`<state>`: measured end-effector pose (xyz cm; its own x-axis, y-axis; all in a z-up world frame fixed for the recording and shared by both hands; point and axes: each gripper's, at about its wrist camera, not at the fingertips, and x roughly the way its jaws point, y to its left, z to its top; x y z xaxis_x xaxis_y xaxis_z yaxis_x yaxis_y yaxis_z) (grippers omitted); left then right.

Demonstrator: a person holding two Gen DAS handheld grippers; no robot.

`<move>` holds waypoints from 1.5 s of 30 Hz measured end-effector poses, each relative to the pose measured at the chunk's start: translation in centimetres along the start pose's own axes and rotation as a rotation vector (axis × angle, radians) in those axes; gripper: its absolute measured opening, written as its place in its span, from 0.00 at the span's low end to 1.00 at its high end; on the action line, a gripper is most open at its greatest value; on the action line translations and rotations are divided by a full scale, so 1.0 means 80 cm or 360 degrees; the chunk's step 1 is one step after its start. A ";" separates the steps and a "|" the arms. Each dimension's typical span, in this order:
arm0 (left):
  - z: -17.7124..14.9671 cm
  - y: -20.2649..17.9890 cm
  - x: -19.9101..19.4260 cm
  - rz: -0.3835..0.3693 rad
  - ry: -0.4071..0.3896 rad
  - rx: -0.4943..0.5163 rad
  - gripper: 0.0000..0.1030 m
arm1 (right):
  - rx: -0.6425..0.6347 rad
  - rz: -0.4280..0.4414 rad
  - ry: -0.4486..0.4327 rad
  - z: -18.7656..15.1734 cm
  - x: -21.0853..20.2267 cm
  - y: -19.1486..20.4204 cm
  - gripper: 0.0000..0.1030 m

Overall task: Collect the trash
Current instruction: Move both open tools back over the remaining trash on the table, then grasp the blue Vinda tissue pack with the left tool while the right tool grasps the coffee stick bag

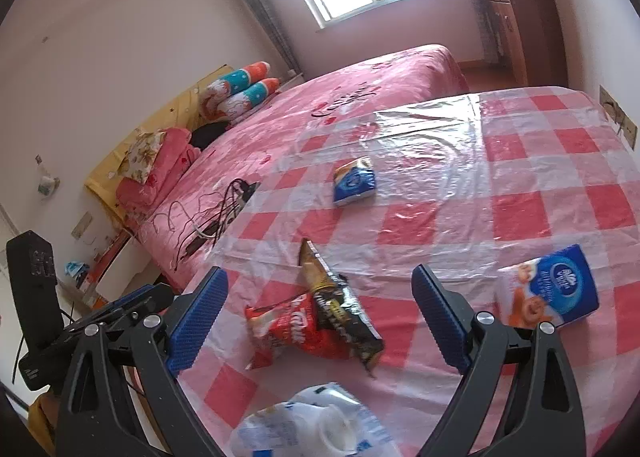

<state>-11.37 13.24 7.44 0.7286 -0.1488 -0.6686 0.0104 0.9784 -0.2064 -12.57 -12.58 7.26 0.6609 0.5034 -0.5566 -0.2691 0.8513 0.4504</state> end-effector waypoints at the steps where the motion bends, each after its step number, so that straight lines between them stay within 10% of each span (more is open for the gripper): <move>1: 0.003 -0.005 0.003 -0.0005 0.0003 0.0010 0.80 | 0.0007 -0.0006 0.0003 0.000 0.000 -0.003 0.89; 19: 0.086 -0.101 0.127 -0.0096 0.0155 0.0042 0.80 | 0.0220 -0.0183 -0.0089 0.019 -0.035 -0.102 0.89; 41: 0.126 -0.103 0.287 0.0190 0.0398 -0.0112 0.80 | 0.0094 -0.0013 0.0107 0.008 -0.003 -0.079 0.89; 45: 0.127 -0.110 0.291 0.0291 0.0397 -0.0034 0.62 | 0.0047 0.0000 0.0159 0.003 0.008 -0.067 0.89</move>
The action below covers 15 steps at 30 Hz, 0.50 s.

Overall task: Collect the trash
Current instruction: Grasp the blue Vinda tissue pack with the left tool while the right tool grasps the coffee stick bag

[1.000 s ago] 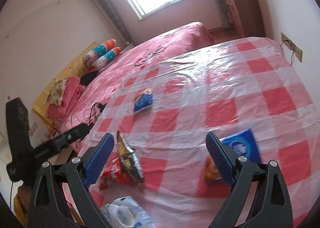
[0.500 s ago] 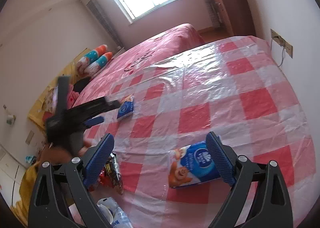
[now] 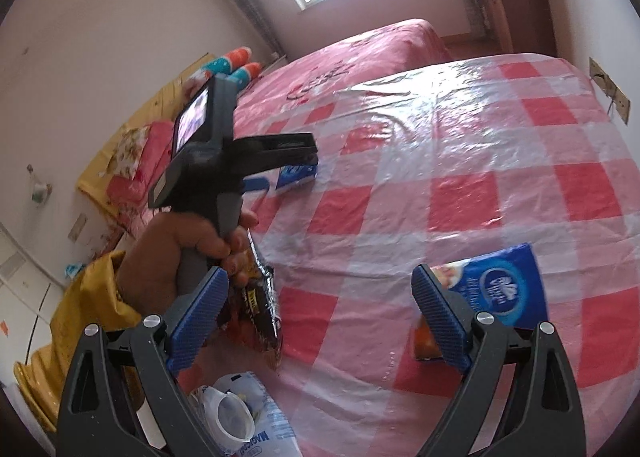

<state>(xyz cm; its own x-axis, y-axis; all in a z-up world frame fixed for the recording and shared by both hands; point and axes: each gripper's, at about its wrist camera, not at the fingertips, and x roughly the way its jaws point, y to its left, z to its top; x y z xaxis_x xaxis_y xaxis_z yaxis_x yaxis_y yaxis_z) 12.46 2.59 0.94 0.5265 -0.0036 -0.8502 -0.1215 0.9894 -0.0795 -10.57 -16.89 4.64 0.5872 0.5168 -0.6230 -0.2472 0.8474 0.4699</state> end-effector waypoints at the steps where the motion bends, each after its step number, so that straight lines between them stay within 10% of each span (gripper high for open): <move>1: 0.000 -0.001 -0.001 0.0002 -0.0008 0.0011 0.58 | -0.0012 0.0002 0.0013 -0.001 0.003 0.001 0.89; 15: -0.018 0.035 -0.025 -0.0157 -0.0061 -0.0061 0.32 | -0.0180 0.0039 0.0193 -0.019 0.049 0.030 0.78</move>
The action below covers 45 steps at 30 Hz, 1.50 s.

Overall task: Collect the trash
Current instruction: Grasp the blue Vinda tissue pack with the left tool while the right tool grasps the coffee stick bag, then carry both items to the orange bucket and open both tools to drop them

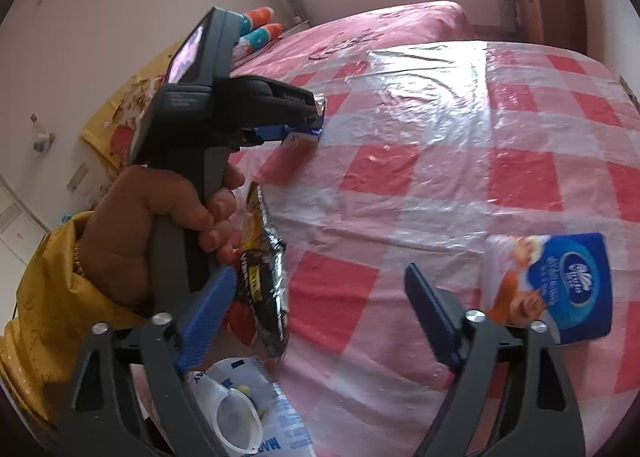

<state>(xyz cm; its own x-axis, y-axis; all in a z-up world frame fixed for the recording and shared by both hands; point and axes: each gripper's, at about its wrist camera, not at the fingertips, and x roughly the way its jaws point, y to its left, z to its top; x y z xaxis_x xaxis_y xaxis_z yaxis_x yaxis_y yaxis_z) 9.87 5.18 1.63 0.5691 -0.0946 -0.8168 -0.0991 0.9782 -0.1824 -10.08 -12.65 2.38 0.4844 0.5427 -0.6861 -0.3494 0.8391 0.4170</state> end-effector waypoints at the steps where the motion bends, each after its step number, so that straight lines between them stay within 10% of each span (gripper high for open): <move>1: -0.002 0.004 -0.005 -0.0017 -0.0015 -0.0006 0.32 | -0.0015 0.0009 0.0009 -0.001 0.002 0.002 0.76; 17: -0.042 0.059 -0.077 -0.0135 -0.0109 -0.0056 0.32 | -0.0264 -0.0073 0.0098 -0.009 0.036 0.039 0.38; 45: -0.145 0.156 -0.151 -0.0248 -0.0100 -0.0132 0.32 | -0.0175 -0.0188 -0.0122 -0.002 0.012 0.039 0.18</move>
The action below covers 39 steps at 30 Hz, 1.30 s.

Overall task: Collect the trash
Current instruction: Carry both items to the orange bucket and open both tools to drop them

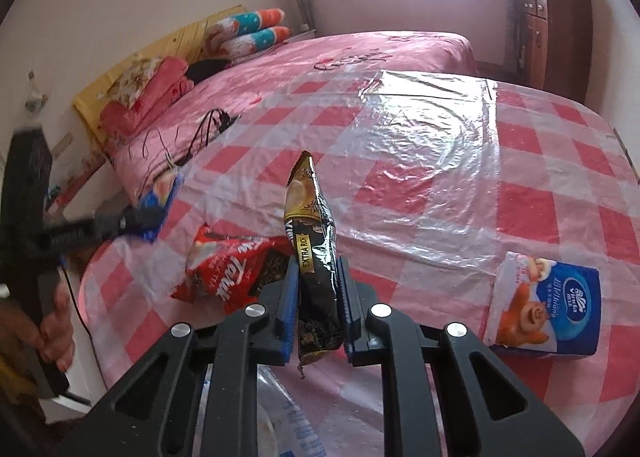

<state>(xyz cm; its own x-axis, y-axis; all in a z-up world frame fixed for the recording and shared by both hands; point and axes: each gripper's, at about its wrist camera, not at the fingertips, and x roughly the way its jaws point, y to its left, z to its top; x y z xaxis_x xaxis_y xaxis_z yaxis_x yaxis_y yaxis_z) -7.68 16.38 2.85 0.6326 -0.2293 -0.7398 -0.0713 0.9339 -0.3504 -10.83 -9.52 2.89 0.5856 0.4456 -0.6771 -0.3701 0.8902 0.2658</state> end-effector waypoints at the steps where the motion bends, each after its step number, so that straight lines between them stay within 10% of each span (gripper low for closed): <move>1: -0.003 0.005 -0.003 -0.0009 0.0002 -0.0006 0.32 | 0.0011 -0.0002 -0.0013 0.002 -0.003 0.000 0.18; 17: -0.024 0.081 -0.053 -0.0010 -0.0046 -0.0140 0.32 | -0.0015 0.0178 -0.0022 0.031 -0.023 0.077 0.18; 39: -0.072 0.279 -0.136 0.0255 -0.0192 -0.0609 0.33 | -0.0479 0.0648 0.0351 0.016 0.078 0.355 0.18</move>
<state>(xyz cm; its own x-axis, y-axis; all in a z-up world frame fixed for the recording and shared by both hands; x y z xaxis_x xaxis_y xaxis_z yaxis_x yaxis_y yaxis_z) -20.61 38.17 -0.26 0.6740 -0.0345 -0.7379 -0.4427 0.7808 -0.4409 -16.77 18.68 7.04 0.1991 0.6891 -0.6967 -0.7438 0.5692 0.3504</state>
